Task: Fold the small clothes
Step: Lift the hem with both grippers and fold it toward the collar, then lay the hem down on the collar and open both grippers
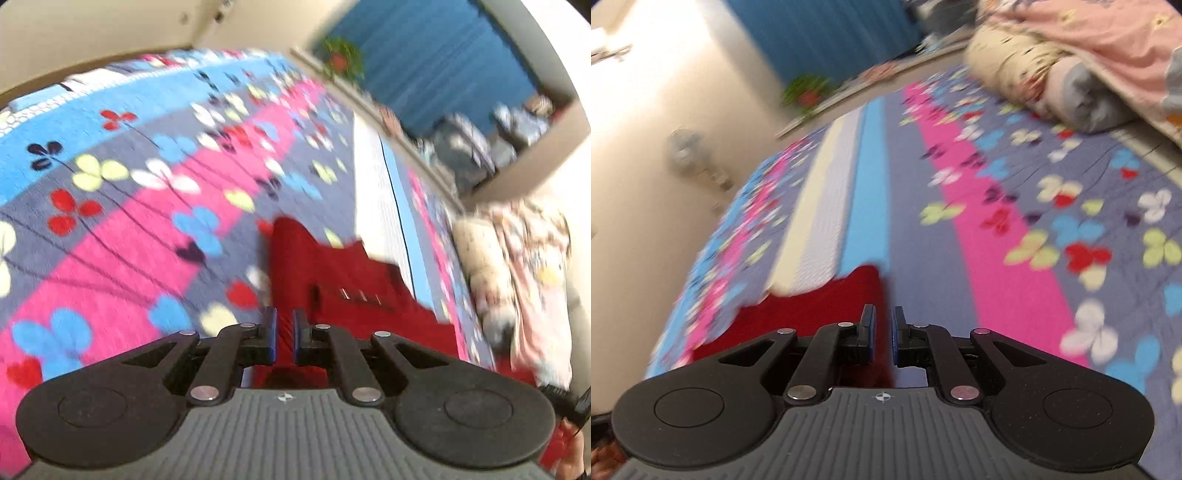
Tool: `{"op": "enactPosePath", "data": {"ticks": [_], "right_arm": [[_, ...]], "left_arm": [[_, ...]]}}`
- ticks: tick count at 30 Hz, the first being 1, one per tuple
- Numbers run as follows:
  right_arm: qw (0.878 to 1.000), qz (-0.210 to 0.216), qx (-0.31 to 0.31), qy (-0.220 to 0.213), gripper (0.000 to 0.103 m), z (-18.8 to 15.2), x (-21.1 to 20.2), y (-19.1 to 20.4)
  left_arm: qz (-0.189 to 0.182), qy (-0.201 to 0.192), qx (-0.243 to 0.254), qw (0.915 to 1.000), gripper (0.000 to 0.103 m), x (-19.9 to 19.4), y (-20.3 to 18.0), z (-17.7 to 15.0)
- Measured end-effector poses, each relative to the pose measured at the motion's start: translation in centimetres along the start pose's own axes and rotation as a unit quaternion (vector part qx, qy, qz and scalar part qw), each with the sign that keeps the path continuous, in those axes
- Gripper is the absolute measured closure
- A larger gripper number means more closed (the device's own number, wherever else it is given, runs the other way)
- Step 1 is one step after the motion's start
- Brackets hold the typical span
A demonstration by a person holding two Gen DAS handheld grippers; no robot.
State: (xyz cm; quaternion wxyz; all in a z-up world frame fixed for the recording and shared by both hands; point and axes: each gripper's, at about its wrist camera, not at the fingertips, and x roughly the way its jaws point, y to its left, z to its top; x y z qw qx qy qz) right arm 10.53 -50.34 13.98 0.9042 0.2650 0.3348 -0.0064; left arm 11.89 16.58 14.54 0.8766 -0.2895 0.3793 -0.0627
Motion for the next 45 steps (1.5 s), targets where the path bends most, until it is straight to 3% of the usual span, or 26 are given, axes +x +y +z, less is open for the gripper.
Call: {"op": "enactPosePath", "data": {"ticks": [2,3,4,5,6,7,10,14,15,17,21,22,23,25,27,29,30,31,32,33,34,36,38,42,43,45], "right_arm": [[1.000,-0.005,0.005,0.005,0.091,-0.9,1.7,-1.4],[1.000,0.002,0.001,0.004,0.091,-2.0,2.2,-2.1],[1.000,0.004,-0.005,0.013,0.091,-3.3,2.7,-2.9],[0.998,-0.025,-0.003,0.062,0.091,-3.9,3.8,-3.2],[0.997,-0.031,0.002,0.071,0.091,-3.8,4.0,-3.4],[0.999,-0.009,0.001,0.043,0.091,-3.6,3.5,-3.4],[1.000,0.001,-0.002,0.026,0.080,-3.4,3.5,-3.3],[0.996,0.026,0.001,0.089,0.065,-4.3,5.9,-3.1],[0.994,0.026,-0.009,0.102,0.061,-4.7,6.5,-2.7],[0.991,0.019,-0.022,0.129,0.055,-5.4,7.8,-2.3],[0.984,0.003,-0.037,0.174,0.060,-6.7,9.6,-1.4],[0.984,0.003,-0.044,0.170,0.067,-6.7,9.6,-1.1],[0.985,0.010,-0.052,0.166,0.089,-6.7,9.4,-0.6],[0.987,0.014,-0.071,0.146,0.091,-6.3,8.8,0.1],[0.990,0.024,-0.085,0.108,0.092,-5.3,7.7,1.0],[0.995,0.042,-0.088,0.026,0.093,-3.9,5.2,1.9],[0.994,0.050,-0.090,-0.023,0.093,-3.3,4.0,2.3],[0.991,0.059,-0.100,-0.073,0.093,-2.9,2.7,2.9],[0.983,0.056,-0.122,-0.128,0.093,-2.8,1.5,3.6],[0.976,0.044,-0.143,-0.159,0.093,-2.7,1.2,4.2],[0.971,0.031,-0.156,-0.181,0.093,-2.7,1.3,4.6],[0.973,0.024,-0.150,-0.172,0.093,-2.2,2.7,4.5],[0.980,0.013,-0.145,-0.139,0.093,-1.9,5.4,4.4],[0.987,-0.041,-0.153,0.002,0.093,-2.8,12.1,4.2],[0.986,-0.059,-0.151,0.035,0.093,-3.3,13.6,4.0],[0.986,-0.068,-0.146,0.052,0.093,-3.5,14.7,4.0]], "left_arm": [[0.030,0.031,-0.013,0.9990,0.093,0.8,0.3,-0.8],[0.026,0.031,-0.004,0.9992,0.092,0.8,0.0,-1.0],[0.024,0.027,0.017,0.9992,0.085,0.9,-0.6,-1.0],[0.029,0.023,0.038,0.9986,0.076,1.1,-1.0,-1.0],[0.040,0.020,0.057,0.9974,0.072,1.5,-1.3,-1.0],[0.047,0.025,0.065,0.9965,0.069,2.1,-1.4,-0.9],[0.043,0.049,0.061,0.9960,0.066,3.9,-1.5,-0.8],[0.042,0.061,0.095,0.9927,0.044,6.7,-2.3,-1.0],[0.045,0.063,0.105,0.9915,0.043,7.6,-2.5,-1.0],[0.061,0.069,0.121,0.9884,0.043,9.1,-3.3,-1.4],[0.094,0.073,0.136,0.9835,0.050,10.7,-4.4,-1.7],[0.102,0.070,0.142,0.9822,0.068,10.8,-4.7,-1.6],[0.108,0.068,0.150,0.9805,0.085,10.8,-4.9,-1.6],[0.116,0.062,0.177,0.9754,0.087,10.7,-5.6,-1.5],[0.126,0.029,0.226,0.9655,0.089,9.8,-7.0,-1.4],[0.123,-0.035,0.260,0.9572,0.089,8.0,-8.3,-1.0],[0.109,-0.084,0.253,0.9575,0.089,6.6,-8.5,-0.5],[0.093,-0.137,0.241,0.9564,0.089,5.3,-8.7,0.1],[0.094,-0.183,0.240,0.9488,0.089,4.4,-8.8,0.3],[0.115,-0.212,0.245,0.9392,0.089,4.2,-9.1,0.4],[0.131,-0.218,0.245,0.9355,0.089,4.6,-9.0,0.6],[0.143,-0.185,0.228,0.9452,0.089,6.4,-8.4,1.2],[0.171,-0.146,0.222,0.9488,0.089,8.5,-7.8,1.3],[0.229,-0.018,0.209,0.9505,0.089,13.7,-5.8,0.6],[0.235,-0.003,0.203,0.9505,0.089,14.3,-5.2,0.6],[0.230,-0.012,0.202,0.9520,0.089,14.0,-4.8,0.8]]}}
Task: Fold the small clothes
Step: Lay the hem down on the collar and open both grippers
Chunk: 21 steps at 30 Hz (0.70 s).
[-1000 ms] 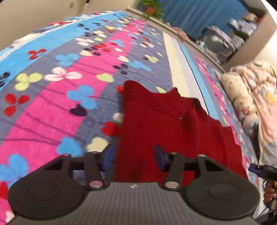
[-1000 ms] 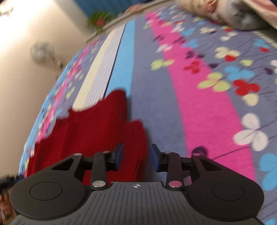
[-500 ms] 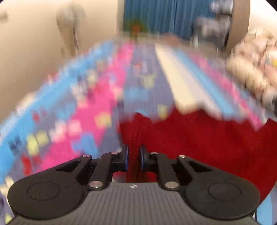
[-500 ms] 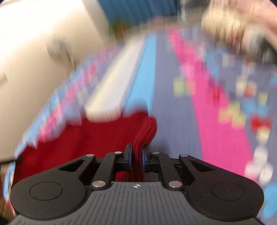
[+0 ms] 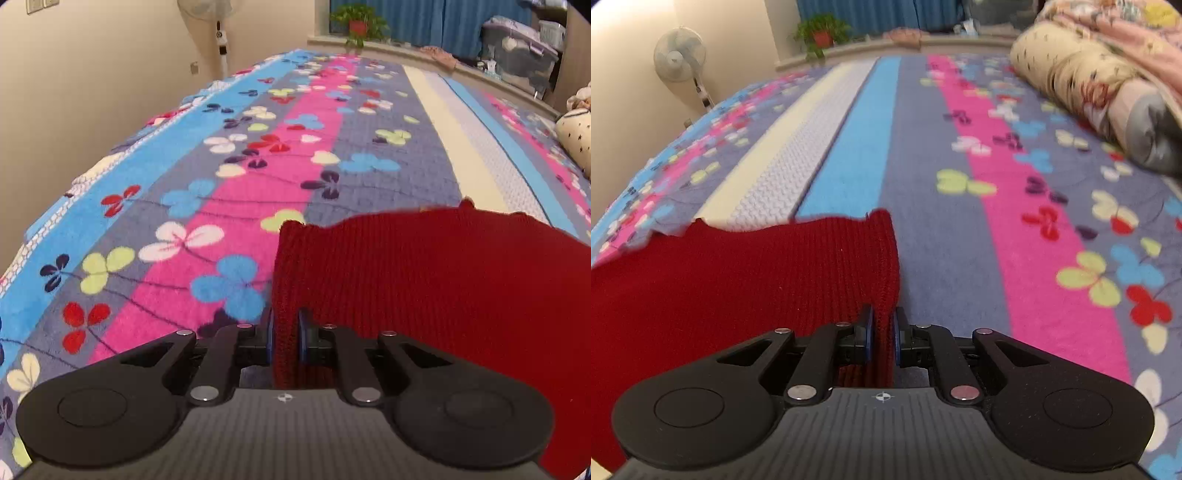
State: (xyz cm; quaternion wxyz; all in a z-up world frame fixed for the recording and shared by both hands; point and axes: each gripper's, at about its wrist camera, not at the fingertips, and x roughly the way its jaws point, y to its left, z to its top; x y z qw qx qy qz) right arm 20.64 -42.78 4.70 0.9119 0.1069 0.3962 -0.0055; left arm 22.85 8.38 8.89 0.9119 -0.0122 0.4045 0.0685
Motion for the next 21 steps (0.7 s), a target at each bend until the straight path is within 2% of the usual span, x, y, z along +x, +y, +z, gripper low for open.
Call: {"op": "enactPosePath", "data": {"ticks": [2,4,5,6,7,8,9,11,12,13,14,15,16,17,18,20,21], "right_arm": [[1.000,0.004,0.002,-0.025,0.093,0.6,-0.7,0.2],[0.995,0.032,0.007,-0.097,0.094,1.4,-3.0,0.3],[0.989,0.035,-0.004,-0.143,0.098,1.7,-4.2,0.6],[0.983,0.025,-0.017,-0.181,0.103,1.6,-4.9,0.9],[0.977,0.002,-0.023,-0.212,0.103,1.7,-5.6,1.1],[0.973,-0.022,-0.016,-0.229,0.103,1.9,-5.8,0.9],[0.976,-0.025,0.006,-0.218,0.103,2.2,-5.3,0.1],[0.989,0.005,0.048,-0.140,0.103,2.3,-3.2,-1.7],[0.992,-0.001,0.058,-0.113,0.100,2.0,-2.4,-2.1],[0.993,-0.010,0.058,-0.102,0.099,1.7,-2.1,-2.1],[0.993,-0.008,0.061,-0.096,0.098,1.5,-2.1,-2.2],[0.994,0.006,0.069,-0.090,0.092,1.6,-2.1,-2.3],[0.993,0.030,0.081,-0.080,0.082,1.7,-2.0,-2.4],[0.992,0.054,0.095,-0.065,0.056,1.8,-1.8,-2.5],[0.991,0.074,0.106,-0.044,0.041,1.7,-1.4,-2.6],[0.989,0.102,0.107,0.000,0.043,0.9,-0.5,-1.9],[0.990,0.103,0.098,0.015,0.043,0.6,-0.2,-1.3]], "left_arm": [[-0.008,-0.041,-0.006,0.9991,0.089,-1.2,0.4,0.5],[-0.017,-0.097,-0.021,0.9949,0.089,-3.0,0.6,1.0],[-0.014,-0.122,-0.019,0.9922,0.089,-3.7,0.2,1.1],[0.000,-0.145,-0.009,0.9894,0.089,-4.3,-0.3,1.3],[0.025,-0.160,0.004,0.9868,0.089,-4.4,-0.8,1.2],[0.038,-0.156,0.010,0.9870,0.089,-4.4,-1.2,1.3],[0.038,-0.136,0.008,0.9900,0.089,-4.0,-1.4,1.5],[0.013,-0.067,-0.005,0.9977,0.086,-2.1,-1.2,1.3],[0.013,-0.047,-0.007,0.9988,0.085,-1.6,-1.1,1.1],[0.024,-0.046,-0.002,0.9987,0.083,-1.6,-1.2,1.0],[0.031,-0.052,0.004,0.9981,0.075,-1.7,-1.1,1.1],[0.031,-0.061,0.007,0.9976,0.069,-2.0,-0.9,1.2],[0.027,-0.063,0.003,0.9976,0.059,-2.3,-0.7,1.2],[0.018,-0.057,-0.004,0.9982,0.053,-2.2,-0.5,1.2],[0.008,-0.047,-0.009,0.9988,0.052,-2.0,-0.2,1.1],[-0.011,-0.019,-0.017,0.9996,0.048,-1.6,0.0,1.0],[-0.019,-0.004,-0.019,0.9996,0.048,-1.5,0.1,0.7]]}}
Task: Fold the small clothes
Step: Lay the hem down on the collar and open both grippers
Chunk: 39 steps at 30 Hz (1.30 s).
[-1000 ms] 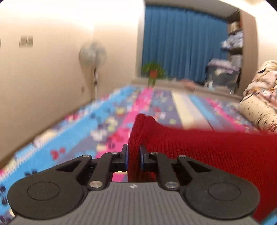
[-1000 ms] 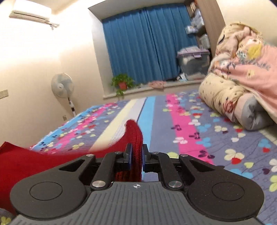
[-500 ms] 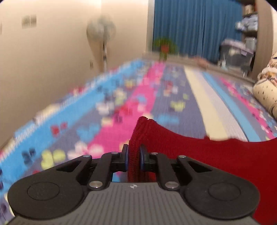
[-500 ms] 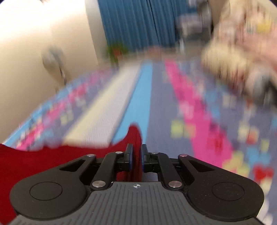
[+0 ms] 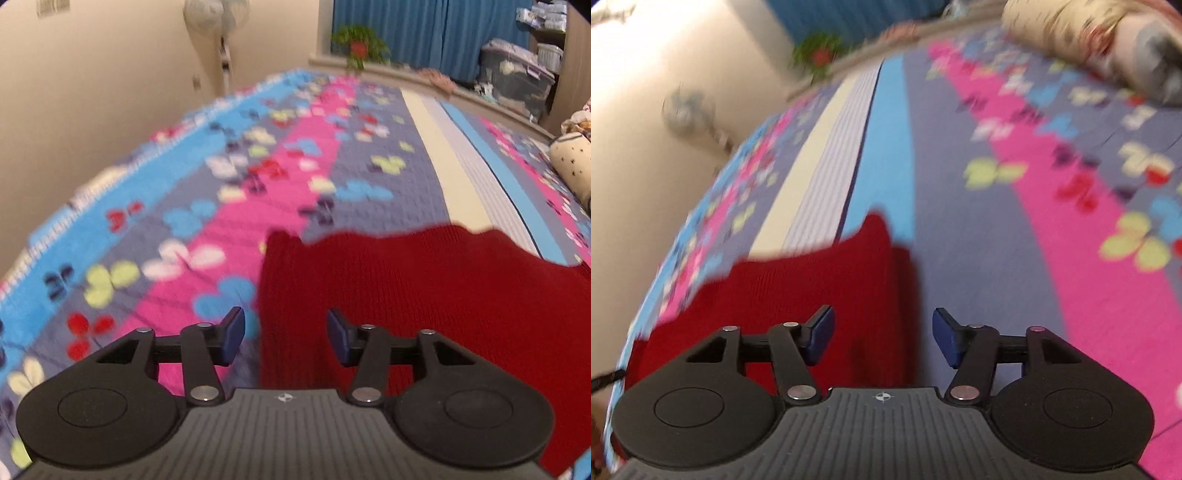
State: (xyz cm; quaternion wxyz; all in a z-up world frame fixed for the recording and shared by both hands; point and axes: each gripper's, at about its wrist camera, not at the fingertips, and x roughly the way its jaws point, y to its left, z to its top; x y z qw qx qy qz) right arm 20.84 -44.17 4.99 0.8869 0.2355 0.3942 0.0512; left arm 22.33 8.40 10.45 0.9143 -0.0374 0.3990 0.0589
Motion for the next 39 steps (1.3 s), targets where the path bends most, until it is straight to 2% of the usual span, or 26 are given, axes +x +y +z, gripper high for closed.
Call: {"op": "enactPosePath", "data": {"ticks": [2,4,5,6,7,8,10,11,13,14,16,18,20,22,24,25,27,29,31,36,37,39], "right_arm": [[0.999,-0.020,-0.034,0.031,0.044,-1.0,1.0,1.1],[0.997,-0.032,-0.055,0.044,0.051,-1.6,1.2,2.0],[0.997,-0.025,-0.053,0.043,0.066,-1.7,1.3,2.1],[0.998,-0.026,-0.048,0.034,0.079,-1.7,1.0,2.1],[0.998,-0.033,-0.041,0.016,0.083,-1.6,0.3,2.2],[0.999,-0.031,-0.029,-0.001,0.091,-1.4,-0.3,2.0],[0.999,-0.029,-0.017,-0.037,0.091,-1.0,-1.4,1.8],[0.998,-0.035,-0.018,-0.039,0.091,-0.9,-1.4,1.6],[0.999,-0.054,0.000,-0.003,0.091,-1.3,0.0,0.7],[0.998,-0.062,0.009,0.012,0.091,-1.7,0.5,0.3],[0.998,-0.065,0.002,0.010,0.089,-1.8,0.4,0.7],[0.996,-0.082,-0.018,0.008,0.083,-1.9,-0.1,1.5],[0.995,-0.095,-0.030,-0.007,0.080,-2.1,-1.2,2.1],[0.994,-0.093,-0.050,-0.036,0.080,-2.0,-2.2,2.5],[0.990,-0.086,-0.092,-0.059,0.080,-2.2,-3.4,3.5],[0.990,-0.078,-0.104,-0.055,0.079,-2.3,-3.4,3.6],[0.992,-0.059,-0.108,-0.005,0.071,-2.9,-2.6,3.2],[0.993,-0.067,-0.096,0.035,0.068,-3.8,-1.7,2.4],[0.995,-0.052,-0.080,0.030,0.088,-4.0,-2.3,2.0],[0.999,-0.021,-0.045,-0.013,0.091,-3.3,-6.0,0.6],[0.999,-0.022,-0.041,-0.008,0.091,-3.4,-6.1,0.2],[0.998,-0.039,-0.041,0.017,0.091,-4.2,-5.7,-0.4]], "left_arm": [[-0.016,0.030,-0.003,0.9994,0.048,0.7,0.0,-0.6],[-0.024,0.049,-0.005,0.9985,0.052,0.9,0.1,-1.3],[-0.029,0.051,-0.006,0.9983,0.077,0.9,0.1,-1.4],[-0.030,0.043,-0.007,0.9986,0.089,0.6,0.2,-1.5],[-0.029,0.020,-0.013,0.9993,0.088,-0.2,0.4,-1.4],[-0.031,-0.005,-0.023,0.9993,0.088,-1.0,0.7,-1.2],[-0.039,-0.028,-0.022,0.9986,0.088,-1.8,0.9,-1.1],[-0.033,-0.017,-0.011,0.9993,0.088,-1.4,0.8,-1.3],[-0.033,0.023,-0.002,0.9992,0.087,-0.2,0.6,-1.9],[-0.034,0.034,0.000,0.9988,0.081,0.1,0.6,-2.0],[-0.011,0.022,0.005,0.9997,0.072,-0.3,0.9,-1.9],[-0.002,-0.018,0.006,0.9998,0.068,-1.8,1.4,-1.6],[-0.028,-0.052,0.008,0.9982,0.068,-3.6,1.7,-1.5],[-0.077,-0.068,0.020,0.9945,0.068,-4.7,1.5,-1.5],[-0.118,-0.066,0.058,0.9891,0.068,-5.3,0.5,-2.1],[-0.128,-0.064,0.087,0.9859,0.068,-5.5,-0.3,-2.6],[-0.123,-0.061,0.144,0.9801,0.068,-5.5,-1.8,-3.7],[-0.109,-0.058,0.181,0.9757,0.068,-5.3,-2.8,-4.7],[-0.102,-0.059,0.187,0.9752,0.068,-5.5,-3.5,-5.2],[-0.141,-0.065,0.130,0.9793,0.067,-7.3,-2.2,-5.3],[-0.149,-0.058,0.126,0.9790,0.065,-7.5,-2.0,-5.5],[-0.149,-0.017,0.137,0.9791,0.063,-6.9,-2.3,-6.0]]}}
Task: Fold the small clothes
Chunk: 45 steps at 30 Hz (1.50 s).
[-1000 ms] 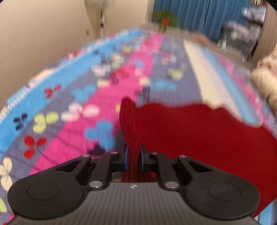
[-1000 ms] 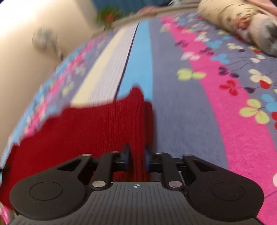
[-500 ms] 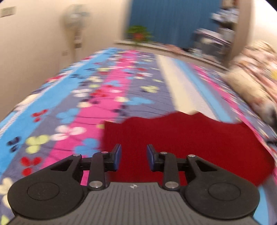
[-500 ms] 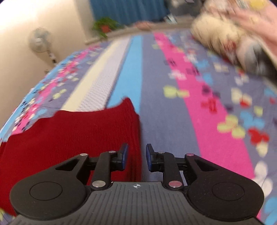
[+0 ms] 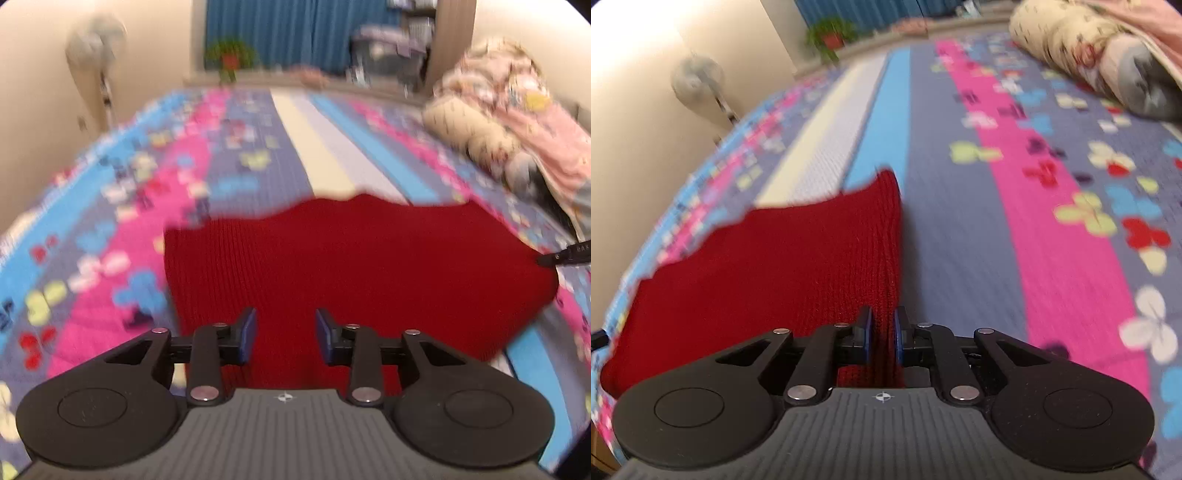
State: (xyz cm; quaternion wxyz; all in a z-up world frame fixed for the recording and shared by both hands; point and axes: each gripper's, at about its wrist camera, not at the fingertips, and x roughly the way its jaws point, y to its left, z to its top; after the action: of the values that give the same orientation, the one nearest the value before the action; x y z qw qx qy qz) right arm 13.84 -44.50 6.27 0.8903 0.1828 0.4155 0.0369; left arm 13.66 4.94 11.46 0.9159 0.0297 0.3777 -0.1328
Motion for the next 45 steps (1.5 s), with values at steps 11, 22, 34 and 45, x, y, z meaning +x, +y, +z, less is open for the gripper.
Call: {"op": "enactPosePath", "data": {"ticks": [11,22,34,45], "right_arm": [[0.991,-0.016,-0.103,-0.086,0.071,-0.9,-2.3,3.2],[0.985,-0.072,-0.156,0.001,0.059,-3.1,1.1,4.2],[0.973,-0.123,-0.168,-0.104,0.061,-5.6,-1.4,5.4],[0.961,0.019,-0.255,-0.105,0.093,-10.7,-0.8,20.7]], "left_arm": [[0.066,0.034,0.033,0.9967,0.062,0.3,-0.5,-2.0],[0.108,-0.046,-0.009,0.9930,0.029,-6.2,0.9,-0.6],[0.238,-0.002,-0.049,0.9700,0.022,-5.8,3.8,-2.1],[0.227,0.006,-0.143,0.9634,0.021,-7.9,9.7,-3.9]]}}
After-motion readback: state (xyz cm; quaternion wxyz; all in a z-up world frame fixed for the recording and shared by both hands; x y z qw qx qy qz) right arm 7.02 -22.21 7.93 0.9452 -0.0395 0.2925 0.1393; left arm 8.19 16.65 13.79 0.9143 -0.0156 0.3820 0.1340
